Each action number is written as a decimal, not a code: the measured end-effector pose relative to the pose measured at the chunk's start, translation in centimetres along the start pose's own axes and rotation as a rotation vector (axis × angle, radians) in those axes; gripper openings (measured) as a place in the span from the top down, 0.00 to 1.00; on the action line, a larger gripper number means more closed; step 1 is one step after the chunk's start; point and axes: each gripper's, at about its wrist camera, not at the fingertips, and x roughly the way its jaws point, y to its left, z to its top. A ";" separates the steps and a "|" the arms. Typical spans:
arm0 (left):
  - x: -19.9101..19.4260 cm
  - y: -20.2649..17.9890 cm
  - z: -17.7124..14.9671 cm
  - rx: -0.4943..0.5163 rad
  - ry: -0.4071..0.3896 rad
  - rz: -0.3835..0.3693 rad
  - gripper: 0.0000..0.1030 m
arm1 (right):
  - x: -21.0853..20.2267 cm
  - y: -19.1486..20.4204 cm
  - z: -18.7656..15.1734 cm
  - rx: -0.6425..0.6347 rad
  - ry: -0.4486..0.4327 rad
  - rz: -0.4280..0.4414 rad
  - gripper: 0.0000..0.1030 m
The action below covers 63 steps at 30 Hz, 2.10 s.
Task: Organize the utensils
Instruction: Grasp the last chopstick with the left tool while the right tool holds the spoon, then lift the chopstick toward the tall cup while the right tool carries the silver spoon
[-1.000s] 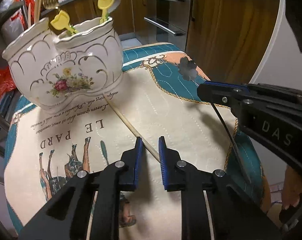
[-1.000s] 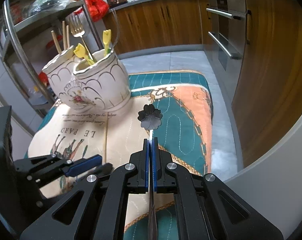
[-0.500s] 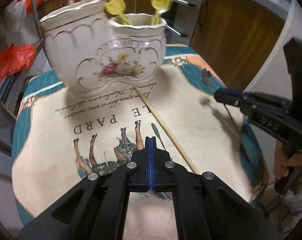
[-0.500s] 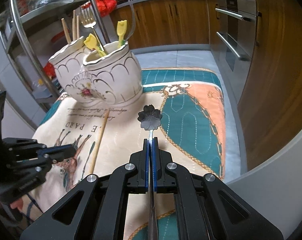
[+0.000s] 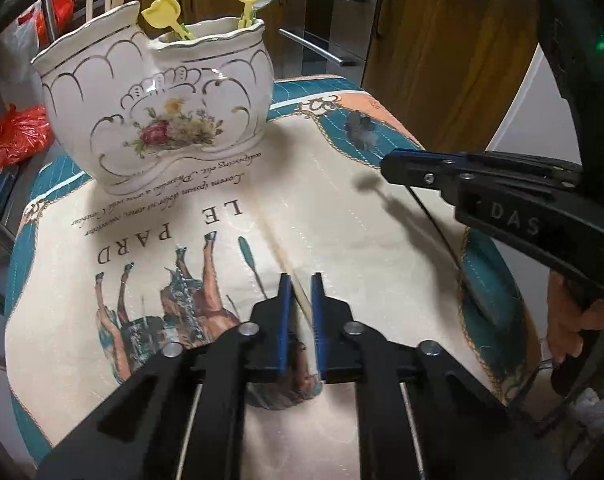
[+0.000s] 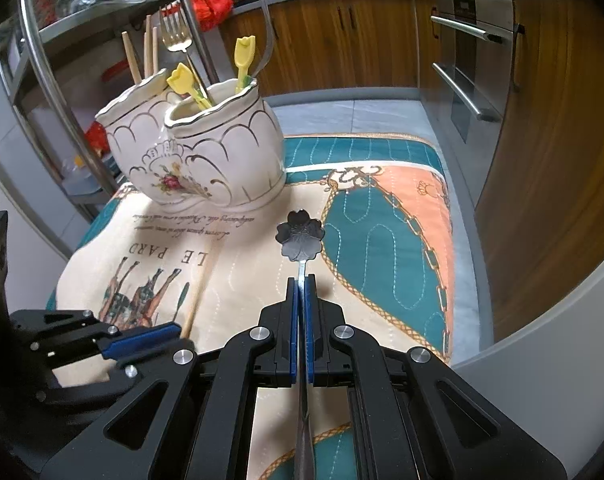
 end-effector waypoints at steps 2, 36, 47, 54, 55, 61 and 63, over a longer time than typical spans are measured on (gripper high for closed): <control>0.0 0.3 0.1 0.002 0.009 -0.016 0.95 | 0.0 0.0 0.0 -0.003 0.000 0.004 0.96; -2.6 6.7 -3.5 0.206 -0.132 -0.004 0.95 | 0.9 4.3 -0.4 -0.110 -0.035 0.045 0.96; -9.1 10.0 -2.7 0.139 -0.360 -0.103 0.95 | -2.9 5.3 1.0 -0.129 -0.248 0.067 0.96; -13.2 11.9 -1.2 0.105 -0.564 -0.093 0.95 | -5.0 6.9 1.6 -0.175 -0.401 0.081 0.96; -13.6 12.3 -0.7 0.099 -0.595 -0.086 0.95 | -5.1 7.0 1.7 -0.177 -0.415 0.081 0.96; -14.2 15.3 3.5 0.007 -0.679 -0.130 0.95 | -5.9 7.9 4.3 -0.151 -0.508 0.066 0.96; -13.9 16.1 5.0 -0.027 -0.697 -0.153 0.95 | -5.7 7.5 5.4 -0.119 -0.534 0.056 0.96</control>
